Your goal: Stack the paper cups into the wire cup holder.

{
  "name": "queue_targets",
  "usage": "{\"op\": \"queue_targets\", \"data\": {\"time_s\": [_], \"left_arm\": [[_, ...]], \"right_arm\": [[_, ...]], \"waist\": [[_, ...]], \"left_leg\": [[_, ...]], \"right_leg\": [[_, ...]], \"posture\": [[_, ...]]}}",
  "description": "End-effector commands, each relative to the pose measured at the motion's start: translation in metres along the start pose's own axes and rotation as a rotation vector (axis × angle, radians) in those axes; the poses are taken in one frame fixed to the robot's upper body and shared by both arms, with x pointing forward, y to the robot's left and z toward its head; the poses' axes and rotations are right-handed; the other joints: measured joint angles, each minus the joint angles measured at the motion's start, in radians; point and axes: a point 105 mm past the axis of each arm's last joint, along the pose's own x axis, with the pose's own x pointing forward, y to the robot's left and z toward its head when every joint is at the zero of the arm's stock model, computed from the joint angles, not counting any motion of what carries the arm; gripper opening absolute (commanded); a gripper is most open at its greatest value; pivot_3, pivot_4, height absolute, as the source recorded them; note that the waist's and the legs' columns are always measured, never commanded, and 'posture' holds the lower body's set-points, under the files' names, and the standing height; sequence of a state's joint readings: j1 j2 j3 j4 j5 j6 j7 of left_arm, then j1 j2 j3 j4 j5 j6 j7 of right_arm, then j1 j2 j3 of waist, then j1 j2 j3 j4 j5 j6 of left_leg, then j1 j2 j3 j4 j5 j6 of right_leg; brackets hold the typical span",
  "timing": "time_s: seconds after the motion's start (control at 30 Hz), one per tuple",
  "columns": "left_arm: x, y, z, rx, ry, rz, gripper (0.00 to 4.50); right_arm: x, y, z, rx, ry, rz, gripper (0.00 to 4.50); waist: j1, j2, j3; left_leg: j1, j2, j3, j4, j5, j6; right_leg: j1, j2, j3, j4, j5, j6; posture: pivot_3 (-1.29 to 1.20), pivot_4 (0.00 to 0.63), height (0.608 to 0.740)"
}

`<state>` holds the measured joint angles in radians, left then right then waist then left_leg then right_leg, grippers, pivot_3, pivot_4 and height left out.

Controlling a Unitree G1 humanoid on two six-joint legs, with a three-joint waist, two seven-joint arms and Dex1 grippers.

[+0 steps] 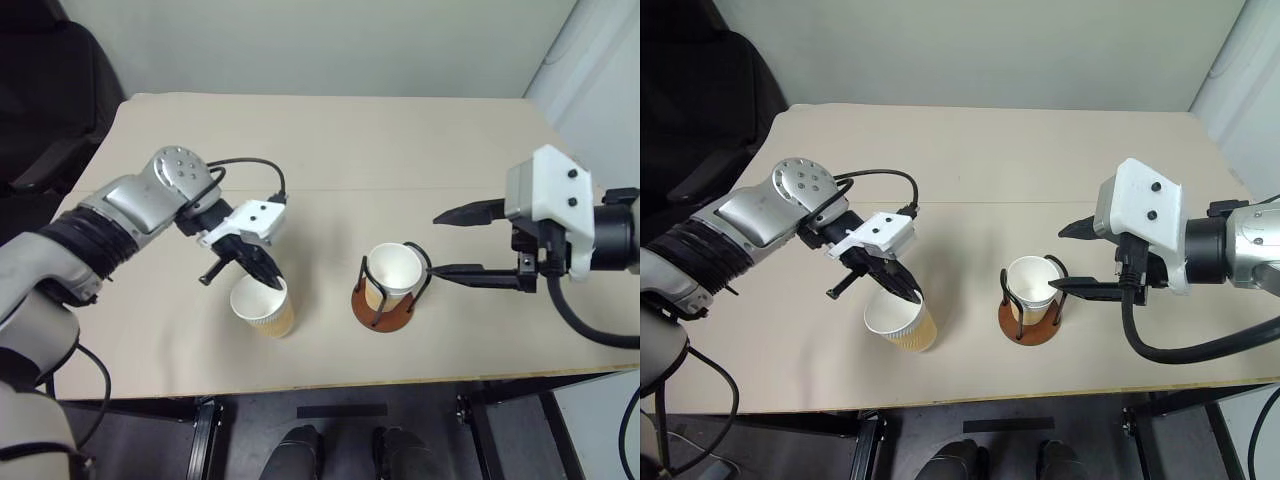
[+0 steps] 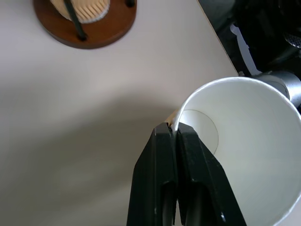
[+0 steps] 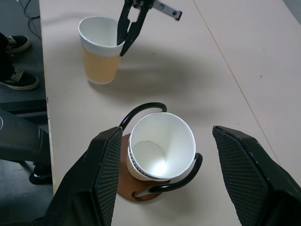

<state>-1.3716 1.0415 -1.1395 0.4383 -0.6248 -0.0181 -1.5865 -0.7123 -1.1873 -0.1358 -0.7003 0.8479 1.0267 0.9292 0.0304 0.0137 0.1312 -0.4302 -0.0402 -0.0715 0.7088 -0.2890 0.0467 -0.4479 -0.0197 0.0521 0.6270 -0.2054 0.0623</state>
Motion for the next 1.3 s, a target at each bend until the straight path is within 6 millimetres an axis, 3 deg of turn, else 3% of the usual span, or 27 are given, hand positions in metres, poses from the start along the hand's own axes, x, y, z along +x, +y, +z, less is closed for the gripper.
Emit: {"op": "queue_targets", "data": {"time_s": [0.03, 0.47, 0.77, 1.03, 1.3], "left_arm": [[-0.018, 0.005, 0.016, 0.024, -0.027, 0.036, 0.06], [-0.052, 0.033, 0.059, 0.065, -0.132, 0.177, 0.06], [-0.076, 0.051, 0.108, 0.137, -0.265, 0.261, 0.06], [-0.073, 0.058, 0.14, 0.195, -0.313, 0.245, 0.06], [-0.061, 0.064, 0.152, 0.226, -0.329, 0.212, 0.06]], "right_arm": [[-0.005, -0.002, 0.004, -0.027, -0.002, -0.02, 3.08], [-0.005, -0.002, 0.001, -0.026, 0.004, -0.012, 3.08], [-0.002, 0.001, -0.001, -0.012, 0.004, 0.001, 3.08], [-0.003, 0.004, -0.011, -0.002, 0.05, 0.003, 3.08], [-0.008, 0.004, -0.022, 0.01, 0.104, -0.023, 3.08]], "waist": [[0.0, 0.0, 0.0], [0.0, 0.0, 0.0], [0.003, 0.0, 0.001], [0.007, 0.0, 0.001], [0.011, -0.001, 0.001]], "left_leg": [[0.0, 0.0, 0.0, 0.0, 0.0, 0.0], [0.0, 0.0, 0.0, 0.0, 0.0, 0.0], [-0.003, 0.0, 0.0, 0.0, 0.0, 0.0], [-0.005, 0.0, 0.0, 0.001, 0.0, 0.0], [-0.005, -0.001, 0.002, 0.001, 0.0, 0.0]], "right_leg": [[0.0, 0.0, 0.0, 0.0, 0.0, 0.0], [0.0, 0.0, 0.0, 0.0, 0.0, 0.0], [-0.001, -0.001, 0.0, -0.001, 0.0, 0.001], [-0.004, -0.001, 0.001, 0.0, 0.0, 0.002], [-0.004, 0.0, 0.001, 0.0, 0.0, 0.003]], "posture": [[0.0, 0.15, 0.74], [0.0, 0.15, 0.74], [0.0, 0.15, 0.74], [0.0, 0.15, 0.74], [0.0, 0.15, 0.74]]}}
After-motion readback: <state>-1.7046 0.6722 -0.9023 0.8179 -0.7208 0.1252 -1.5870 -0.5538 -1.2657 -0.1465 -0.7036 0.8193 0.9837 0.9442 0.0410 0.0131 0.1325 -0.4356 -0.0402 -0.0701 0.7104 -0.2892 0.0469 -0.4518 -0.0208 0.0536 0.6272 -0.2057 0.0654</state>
